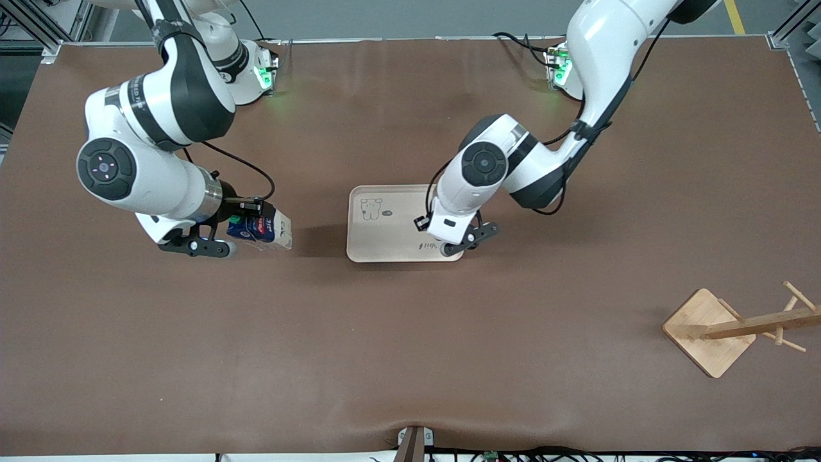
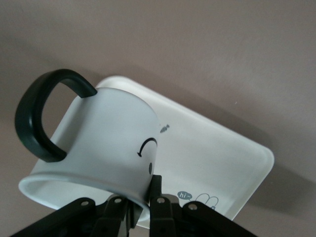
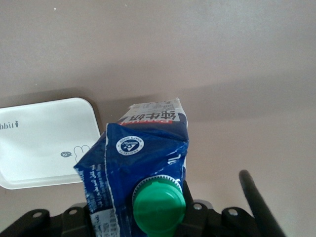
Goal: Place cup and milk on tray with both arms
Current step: 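Carry the mug toward the tray while the right gripper lifts the carton, then lower the mug onto the tray with the left gripper and release it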
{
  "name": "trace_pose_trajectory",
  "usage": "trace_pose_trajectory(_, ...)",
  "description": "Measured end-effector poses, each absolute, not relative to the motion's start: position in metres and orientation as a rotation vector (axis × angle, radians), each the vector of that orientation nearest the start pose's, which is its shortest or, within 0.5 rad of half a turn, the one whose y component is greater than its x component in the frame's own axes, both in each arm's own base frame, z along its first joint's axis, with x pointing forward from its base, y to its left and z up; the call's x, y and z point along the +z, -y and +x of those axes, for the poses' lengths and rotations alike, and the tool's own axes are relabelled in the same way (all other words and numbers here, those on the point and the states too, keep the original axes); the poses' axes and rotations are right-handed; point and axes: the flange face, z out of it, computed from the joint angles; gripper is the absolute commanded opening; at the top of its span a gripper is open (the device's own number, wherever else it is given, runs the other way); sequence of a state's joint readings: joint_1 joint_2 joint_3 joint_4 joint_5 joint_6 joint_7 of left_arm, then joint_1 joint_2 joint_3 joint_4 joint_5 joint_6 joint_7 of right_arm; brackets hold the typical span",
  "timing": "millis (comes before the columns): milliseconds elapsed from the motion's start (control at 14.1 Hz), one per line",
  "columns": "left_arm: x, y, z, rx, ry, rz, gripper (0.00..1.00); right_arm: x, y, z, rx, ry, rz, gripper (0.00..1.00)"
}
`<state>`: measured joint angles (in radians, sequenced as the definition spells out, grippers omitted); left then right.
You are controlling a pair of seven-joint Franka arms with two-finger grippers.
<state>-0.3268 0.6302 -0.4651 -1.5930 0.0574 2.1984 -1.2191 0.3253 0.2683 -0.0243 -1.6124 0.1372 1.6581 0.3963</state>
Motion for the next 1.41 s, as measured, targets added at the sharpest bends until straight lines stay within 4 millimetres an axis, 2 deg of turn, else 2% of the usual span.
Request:
trace_pose_trajectory(212,0.281,0.478,0.507,0.34,0.772,-3.164,0.0,0.449,-0.203,0.58,0.412,-0.172,-3.07,0.09)
trace_pose_trajectory(495,0.277,0.48,0.498,0.471,0.804,-3.114,0.0,0.437,-0.214,0.572,0.467,-0.163,-3.037,0.1)
trace_pose_trajectory(707,0.266,0.487,0.482,0.535,0.756,-3.067,0.0,0.433,-0.234,0.562,0.486,-0.174,-3.046,0.1)
trace_pose_trajectory(919,0.25,0.486,0.479,0.569,0.745,-3.037,0.0,0.43,-0.255,0.552,0.491,-0.205,-3.059,0.1)
trace_pose_trajectory(1131,0.241,0.482,0.482,0.58,0.731,-3.034,0.0,0.421,-0.257,0.55,0.487,-0.213,-3.061,0.1)
trace_pose_trajectory(1273,0.24,0.483,0.485,0.581,0.73,-3.04,0.37,0.419,-0.257,0.55,0.488,-0.214,-3.061,0.1)
trace_pose_trajectory(1343,0.24,0.484,0.486,0.582,0.731,-3.041,0.79,0.419,-0.258,0.549,0.489,-0.213,-3.061,0.1)
trace_pose_trajectory(1414,0.239,0.485,0.486,0.584,0.732,-3.042,1.0,0.418,-0.259,0.549,0.489,-0.211,-3.062,0.1)
